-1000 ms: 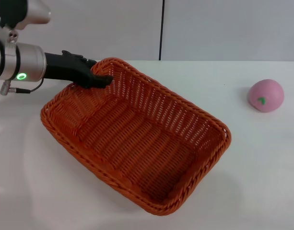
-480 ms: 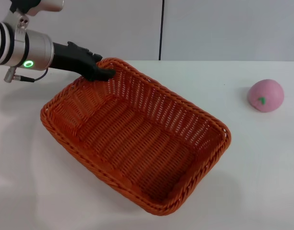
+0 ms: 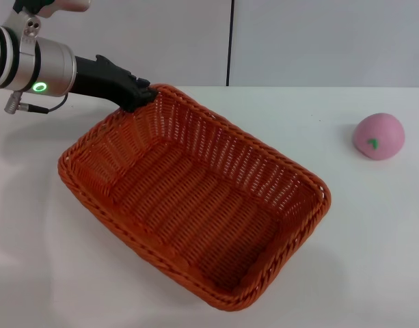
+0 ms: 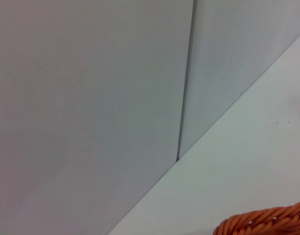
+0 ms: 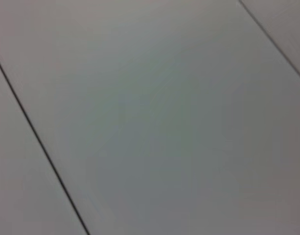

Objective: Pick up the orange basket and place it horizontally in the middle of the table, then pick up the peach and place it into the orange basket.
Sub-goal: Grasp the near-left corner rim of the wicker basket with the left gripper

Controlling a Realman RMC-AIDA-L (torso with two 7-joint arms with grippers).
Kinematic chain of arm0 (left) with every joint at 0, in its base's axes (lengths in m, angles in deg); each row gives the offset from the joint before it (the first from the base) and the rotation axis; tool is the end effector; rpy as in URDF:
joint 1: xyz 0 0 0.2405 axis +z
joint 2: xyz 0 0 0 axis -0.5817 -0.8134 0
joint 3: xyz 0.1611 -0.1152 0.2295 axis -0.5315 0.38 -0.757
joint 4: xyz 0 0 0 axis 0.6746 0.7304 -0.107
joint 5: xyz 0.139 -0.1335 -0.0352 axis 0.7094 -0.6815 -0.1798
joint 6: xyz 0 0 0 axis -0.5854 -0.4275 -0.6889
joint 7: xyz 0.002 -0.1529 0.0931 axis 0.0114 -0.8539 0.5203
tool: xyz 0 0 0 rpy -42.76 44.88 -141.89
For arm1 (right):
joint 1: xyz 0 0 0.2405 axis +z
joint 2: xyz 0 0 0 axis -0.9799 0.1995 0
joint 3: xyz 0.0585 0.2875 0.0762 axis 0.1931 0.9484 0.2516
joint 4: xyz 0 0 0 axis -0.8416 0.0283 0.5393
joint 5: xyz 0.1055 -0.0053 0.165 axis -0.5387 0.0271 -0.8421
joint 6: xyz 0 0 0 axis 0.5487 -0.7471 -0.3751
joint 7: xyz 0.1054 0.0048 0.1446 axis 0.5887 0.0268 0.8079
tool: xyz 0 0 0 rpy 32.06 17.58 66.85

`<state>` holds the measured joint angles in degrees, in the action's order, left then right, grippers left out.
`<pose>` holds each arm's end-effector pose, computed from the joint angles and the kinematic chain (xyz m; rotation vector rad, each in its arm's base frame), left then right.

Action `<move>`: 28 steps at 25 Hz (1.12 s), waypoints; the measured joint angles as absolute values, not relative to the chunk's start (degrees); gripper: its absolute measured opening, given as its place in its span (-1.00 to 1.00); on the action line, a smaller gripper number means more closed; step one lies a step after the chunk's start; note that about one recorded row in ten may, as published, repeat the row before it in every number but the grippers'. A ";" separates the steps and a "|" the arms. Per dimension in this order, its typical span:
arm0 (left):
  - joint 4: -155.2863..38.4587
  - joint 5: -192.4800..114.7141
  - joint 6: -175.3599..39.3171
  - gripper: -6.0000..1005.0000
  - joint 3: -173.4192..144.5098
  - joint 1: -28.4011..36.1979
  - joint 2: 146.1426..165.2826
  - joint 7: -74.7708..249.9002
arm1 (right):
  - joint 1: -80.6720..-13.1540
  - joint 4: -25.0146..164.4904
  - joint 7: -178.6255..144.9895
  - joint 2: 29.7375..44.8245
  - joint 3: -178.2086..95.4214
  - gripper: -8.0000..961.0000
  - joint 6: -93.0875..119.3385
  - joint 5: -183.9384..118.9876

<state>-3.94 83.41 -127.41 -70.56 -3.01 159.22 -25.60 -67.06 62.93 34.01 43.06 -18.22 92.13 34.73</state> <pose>-0.2442 0.4429 -0.0447 -2.5742 -0.6292 0.0015 0.4497 0.2476 0.0970 -1.0082 0.7933 1.1069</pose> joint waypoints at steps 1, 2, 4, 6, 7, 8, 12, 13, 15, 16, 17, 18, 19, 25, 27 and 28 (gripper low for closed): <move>-3.94 83.41 -127.41 -0.45 -70.56 -3.01 159.22 -25.60 | -67.09 62.91 34.02 43.04 -18.04 0.43 92.12 34.73; -3.95 83.41 -127.64 -0.54 -70.56 -3.00 159.18 -25.70 | -67.13 62.88 34.04 43.04 -17.89 0.43 92.07 34.73; -3.95 83.41 -127.64 -0.56 -70.56 -3.00 159.18 -25.70 | -67.14 62.87 34.06 43.03 -17.88 0.43 91.98 34.73; -3.94 83.58 -127.83 -0.58 -70.58 -3.01 159.15 -25.78 | -67.14 62.86 34.07 43.03 -17.87 0.43 91.81 34.73; -3.90 85.55 -128.11 -0.59 -70.60 -3.29 159.18 -26.42 | -67.09 62.84 34.08 43.04 -17.87 0.43 91.76 34.73; -3.90 85.55 -128.11 -0.60 -70.60 -3.29 159.18 -26.42 | -67.09 62.84 34.08 43.04 -17.87 0.43 91.76 34.73; -3.89 85.78 -128.24 -0.59 -70.59 -3.36 159.22 -26.43 | -66.99 62.85 34.08 43.04 -17.87 0.43 91.70 34.73; -3.89 85.78 -128.24 -0.57 -70.59 -3.36 159.22 -26.43 | -66.99 62.85 34.08 43.04 -17.87 0.43 91.70 34.73; -3.88 85.71 -128.18 -0.53 -70.54 -3.35 159.24 -26.43 | -66.98 62.90 34.09 43.04 -17.87 0.43 91.70 34.73; -3.88 85.71 -128.18 -0.51 -70.54 -3.35 159.24 -26.43 | -66.98 62.93 34.09 43.04 -17.87 0.43 91.70 34.73; -3.82 85.71 -128.16 -0.49 -70.37 -3.32 159.26 -26.45 | -66.98 62.97 34.09 43.04 -17.87 0.43 91.69 34.73; -3.81 85.83 -128.12 -0.47 -70.20 -3.24 159.27 -26.50 | -66.97 63.06 34.09 43.07 -17.87 0.43 91.66 34.73; -3.81 85.83 -128.12 -0.45 -70.20 -3.24 159.27 -26.50 | -66.97 63.06 34.09 43.07 -17.87 0.43 91.66 34.73; -3.80 85.96 -128.30 -0.27 -70.45 -2.99 159.26 -26.53 | -66.93 63.13 34.09 43.13 -17.87 0.43 91.56 34.73; -3.78 85.94 -128.38 -0.20 -70.45 -2.88 159.23 -26.54 | -66.82 63.12 34.09 43.14 -17.91 0.43 91.31 34.73; -3.78 85.94 -128.38 -0.17 -70.45 -2.88 159.23 -26.54 | -66.82 63.12 34.09 43.14 -17.91 0.43 91.31 34.73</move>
<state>-3.78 85.94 -128.38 -70.45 -2.88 159.23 -26.54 -66.82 63.12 34.09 43.14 -17.91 91.31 34.73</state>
